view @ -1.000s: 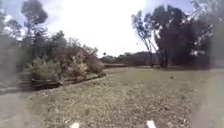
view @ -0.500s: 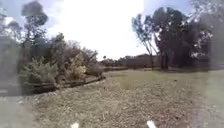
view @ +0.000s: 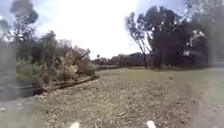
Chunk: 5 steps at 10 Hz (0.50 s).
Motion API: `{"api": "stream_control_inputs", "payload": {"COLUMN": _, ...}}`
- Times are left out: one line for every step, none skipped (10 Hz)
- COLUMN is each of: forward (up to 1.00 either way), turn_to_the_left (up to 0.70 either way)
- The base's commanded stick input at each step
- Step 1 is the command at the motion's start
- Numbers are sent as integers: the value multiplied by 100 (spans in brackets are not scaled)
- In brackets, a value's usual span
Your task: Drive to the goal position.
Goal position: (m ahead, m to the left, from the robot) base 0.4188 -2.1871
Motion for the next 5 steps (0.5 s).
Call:
{"api": "stream_control_inputs", "payload": {"forward": 50, "turn_to_the_left": -50}}
{"api": "stream_control_inputs", "payload": {"forward": 50, "turn_to_the_left": -50}}
{"api": "stream_control_inputs", "payload": {"forward": 50, "turn_to_the_left": -50}}
{"api": "stream_control_inputs", "payload": {"forward": 50, "turn_to_the_left": -50}}
{"api": "stream_control_inputs", "payload": {"forward": 50, "turn_to_the_left": -50}}
